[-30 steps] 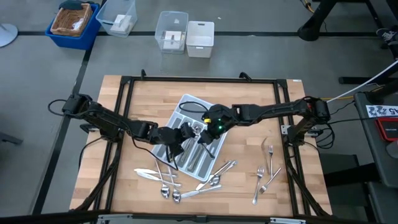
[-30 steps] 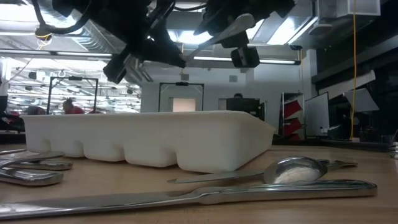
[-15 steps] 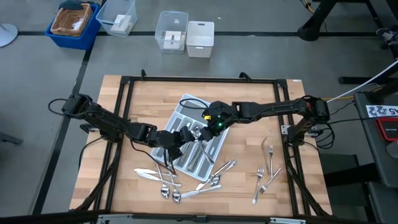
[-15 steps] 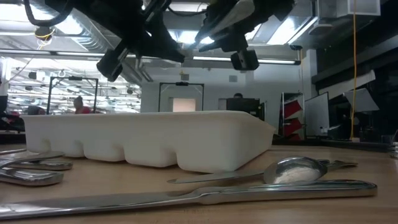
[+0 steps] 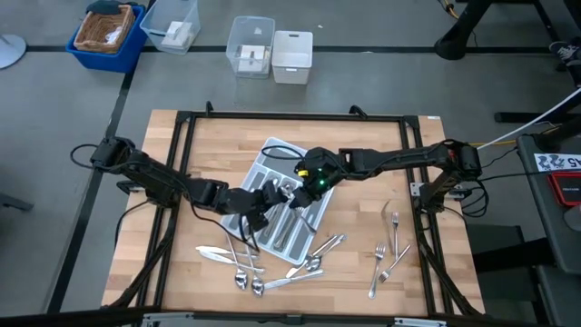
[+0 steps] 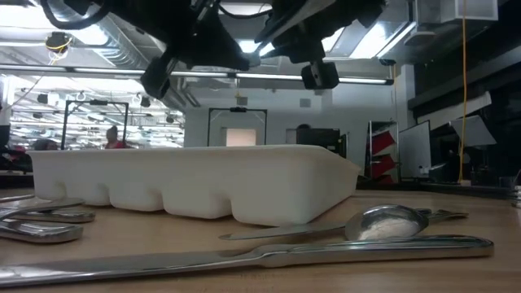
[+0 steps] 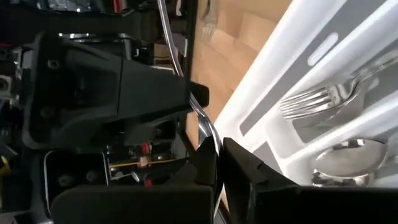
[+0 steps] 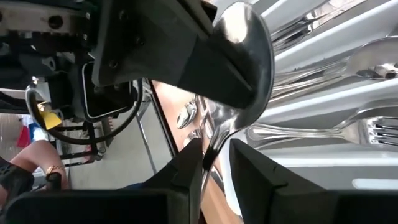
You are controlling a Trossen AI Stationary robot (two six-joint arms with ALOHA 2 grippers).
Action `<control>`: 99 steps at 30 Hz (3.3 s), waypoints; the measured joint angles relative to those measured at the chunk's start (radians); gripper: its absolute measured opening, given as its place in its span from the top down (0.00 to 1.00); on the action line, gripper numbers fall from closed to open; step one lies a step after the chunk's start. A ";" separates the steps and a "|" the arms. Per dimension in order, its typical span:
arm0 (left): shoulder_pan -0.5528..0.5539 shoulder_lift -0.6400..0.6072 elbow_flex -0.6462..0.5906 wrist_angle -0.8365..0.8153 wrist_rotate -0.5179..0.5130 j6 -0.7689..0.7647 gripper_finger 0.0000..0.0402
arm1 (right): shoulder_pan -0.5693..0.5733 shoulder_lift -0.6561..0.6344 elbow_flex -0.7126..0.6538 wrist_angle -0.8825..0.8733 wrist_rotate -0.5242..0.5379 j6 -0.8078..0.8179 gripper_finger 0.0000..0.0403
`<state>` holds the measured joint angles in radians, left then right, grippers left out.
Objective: Sort silverware
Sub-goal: Put the silver spoon into the white cutlery tray
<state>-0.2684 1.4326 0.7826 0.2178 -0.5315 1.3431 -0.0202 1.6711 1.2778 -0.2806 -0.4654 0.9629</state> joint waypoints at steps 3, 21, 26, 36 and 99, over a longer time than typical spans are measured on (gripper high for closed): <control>0.010 0.000 0.000 0.002 -0.002 -0.001 0.98 | 0.000 0.000 0.000 -0.001 -0.024 0.001 0.79; 0.023 -0.001 0.000 0.000 -0.020 0.015 0.97 | 0.000 0.002 -0.003 -0.019 -0.020 0.002 0.95; 0.023 -0.002 0.000 0.000 -0.014 -0.085 0.90 | 0.003 0.002 -0.003 -0.021 0.036 -0.003 0.98; 0.011 -0.009 0.000 0.000 -0.124 -0.377 0.79 | 0.031 0.006 0.001 -0.022 0.308 0.059 0.99; -0.462 -0.217 -0.008 -0.931 -0.089 -1.933 0.81 | 0.229 0.393 0.000 0.320 0.833 0.793 0.86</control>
<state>-0.7300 1.2156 0.7742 -0.7136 -0.6206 -0.5895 0.2089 2.0641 1.2778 0.0397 0.3673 1.7555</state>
